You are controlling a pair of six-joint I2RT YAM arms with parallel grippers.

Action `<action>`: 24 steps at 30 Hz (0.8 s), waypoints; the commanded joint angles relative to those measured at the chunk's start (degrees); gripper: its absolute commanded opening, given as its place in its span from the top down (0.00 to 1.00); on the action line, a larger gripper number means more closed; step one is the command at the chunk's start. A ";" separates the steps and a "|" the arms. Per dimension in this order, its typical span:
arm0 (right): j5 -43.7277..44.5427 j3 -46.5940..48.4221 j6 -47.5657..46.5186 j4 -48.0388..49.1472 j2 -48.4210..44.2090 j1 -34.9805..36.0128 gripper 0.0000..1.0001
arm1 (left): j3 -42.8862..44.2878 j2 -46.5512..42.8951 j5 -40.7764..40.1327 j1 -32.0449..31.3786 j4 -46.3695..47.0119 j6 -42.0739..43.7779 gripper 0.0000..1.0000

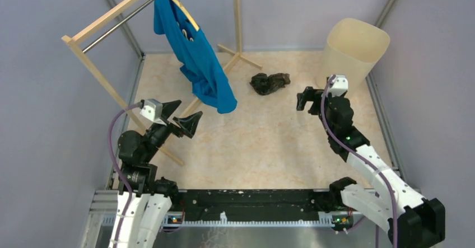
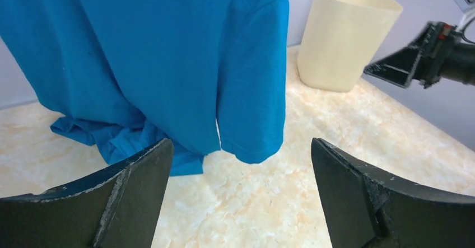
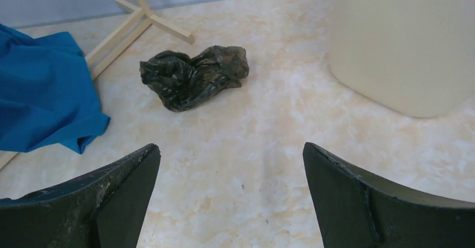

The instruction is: Put the trash bags into the trash bin

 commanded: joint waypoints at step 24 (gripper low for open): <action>1.38 26.66 18.08 25.35 61.66 -0.39 0.01 | -0.02 7.26 1.68 -0.04 -5.46 3.97 0.01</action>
